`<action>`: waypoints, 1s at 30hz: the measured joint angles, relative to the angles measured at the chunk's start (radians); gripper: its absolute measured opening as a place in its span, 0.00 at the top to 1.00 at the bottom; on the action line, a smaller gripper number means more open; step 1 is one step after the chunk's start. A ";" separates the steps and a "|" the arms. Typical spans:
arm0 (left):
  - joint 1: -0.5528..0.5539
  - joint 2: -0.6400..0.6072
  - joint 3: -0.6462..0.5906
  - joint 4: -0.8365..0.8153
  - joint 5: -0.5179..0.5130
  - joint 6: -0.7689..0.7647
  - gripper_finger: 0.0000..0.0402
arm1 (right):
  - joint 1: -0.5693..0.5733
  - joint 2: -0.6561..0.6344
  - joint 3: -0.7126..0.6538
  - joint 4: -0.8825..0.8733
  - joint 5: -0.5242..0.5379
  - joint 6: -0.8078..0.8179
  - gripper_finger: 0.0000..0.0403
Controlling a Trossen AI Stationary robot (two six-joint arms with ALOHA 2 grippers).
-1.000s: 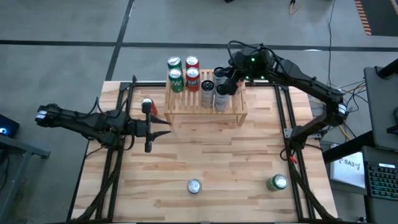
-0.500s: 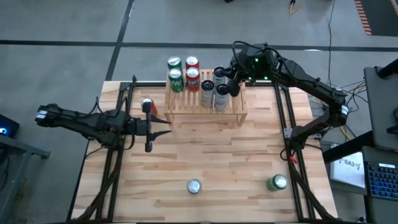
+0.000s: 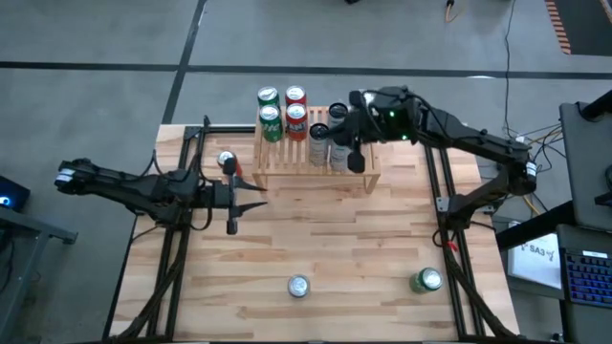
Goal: Place canned beverage on shelf
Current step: Adjust the soda cans on the shelf
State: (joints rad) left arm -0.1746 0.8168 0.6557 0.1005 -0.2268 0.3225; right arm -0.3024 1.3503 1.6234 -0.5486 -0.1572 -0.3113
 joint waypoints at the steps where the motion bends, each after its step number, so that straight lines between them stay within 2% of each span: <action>1: 0.000 0.003 0.000 0.006 0.000 0.000 0.69 | 0.008 -0.006 -0.021 0.033 0.000 -0.016 0.98; 5: 0.000 0.015 0.000 0.029 0.000 -0.001 0.69 | 0.013 -0.036 -0.093 0.119 -0.007 -0.053 0.98; 9: 0.000 0.021 0.000 0.032 -0.016 -0.001 0.69 | -0.032 -0.057 -0.129 0.126 0.000 -0.062 0.98; 14: 0.000 0.021 0.000 0.039 -0.077 0.000 0.69 | -0.141 -0.066 -0.144 0.132 0.000 -0.048 0.98; 20: 0.000 0.021 0.000 0.079 -0.089 0.003 0.69 | -0.291 -0.032 -0.145 0.171 -0.003 -0.048 0.98; 30: 0.000 0.021 0.000 0.086 -0.089 0.000 0.69 | -0.479 0.080 -0.119 0.183 -0.226 -0.056 0.98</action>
State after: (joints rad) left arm -0.1745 0.8375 0.6559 0.1869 -0.3161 0.3224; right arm -0.7813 1.4301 1.5041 -0.3652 -0.3835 -0.3671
